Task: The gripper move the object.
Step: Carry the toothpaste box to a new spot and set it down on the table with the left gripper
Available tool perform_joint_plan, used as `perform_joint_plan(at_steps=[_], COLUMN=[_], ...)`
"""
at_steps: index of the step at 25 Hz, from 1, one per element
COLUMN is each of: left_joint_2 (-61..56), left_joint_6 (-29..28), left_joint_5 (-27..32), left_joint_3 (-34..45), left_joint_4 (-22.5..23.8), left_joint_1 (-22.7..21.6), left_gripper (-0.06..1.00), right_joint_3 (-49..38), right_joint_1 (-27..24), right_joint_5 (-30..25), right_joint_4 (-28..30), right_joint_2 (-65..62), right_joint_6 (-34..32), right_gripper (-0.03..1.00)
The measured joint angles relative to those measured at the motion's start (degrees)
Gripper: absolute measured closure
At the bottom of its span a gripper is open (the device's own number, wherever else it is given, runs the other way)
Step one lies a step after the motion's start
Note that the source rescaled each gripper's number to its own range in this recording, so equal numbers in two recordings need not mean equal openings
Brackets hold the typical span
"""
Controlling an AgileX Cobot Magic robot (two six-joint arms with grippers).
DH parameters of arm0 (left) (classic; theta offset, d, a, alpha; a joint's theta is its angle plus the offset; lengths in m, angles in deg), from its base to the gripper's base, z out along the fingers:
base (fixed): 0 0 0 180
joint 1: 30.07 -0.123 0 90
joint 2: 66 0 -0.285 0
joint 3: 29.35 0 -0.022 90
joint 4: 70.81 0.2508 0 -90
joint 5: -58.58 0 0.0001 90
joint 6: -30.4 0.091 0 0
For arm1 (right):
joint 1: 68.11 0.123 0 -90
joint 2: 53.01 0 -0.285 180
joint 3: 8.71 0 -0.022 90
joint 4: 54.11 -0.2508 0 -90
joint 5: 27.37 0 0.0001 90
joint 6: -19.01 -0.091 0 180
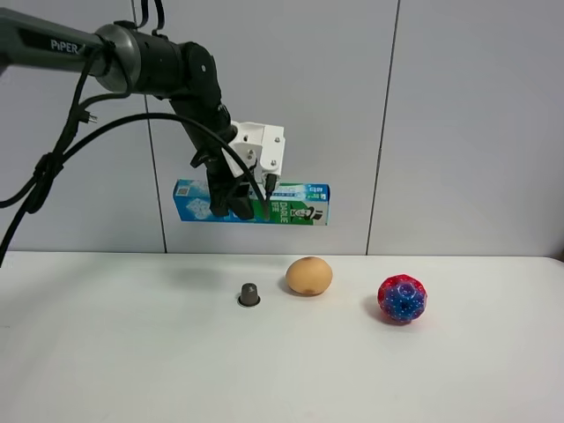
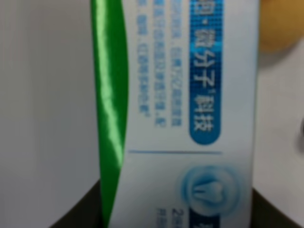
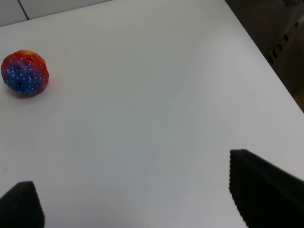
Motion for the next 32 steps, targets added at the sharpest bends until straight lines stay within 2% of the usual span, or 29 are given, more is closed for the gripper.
perform_joint_plan(at_steps=[14,22,26,32], left_joint_2=[5.45,8.42,8.94,8.94], left_joint_6=[-0.13,-0.13,-1.85,-2.94], left_joint_5=[-12.1,-14.34,-16.43,-16.58], left_joint_3=[0.0,-0.05,-0.05,-0.05], left_joint_4=[1.68,1.7,1.7,1.7], left_joint_1=[-0.66,-0.66,-0.66,-0.66], left_gripper=[0.93,0.93,0.93,0.93], right_joint_3=[0.0,0.0,0.0,0.0], right_joint_1=[0.0,0.0,0.0,0.0], right_joint_5=[0.0,0.0,0.0,0.0], right_joint_4=[0.0,0.0,0.0,0.0], right_joint_2=[0.0,0.0,0.0,0.0], right_joint_6=[0.0,0.0,0.0,0.0], right_gripper=[-0.03,-0.03,-0.03,-0.03])
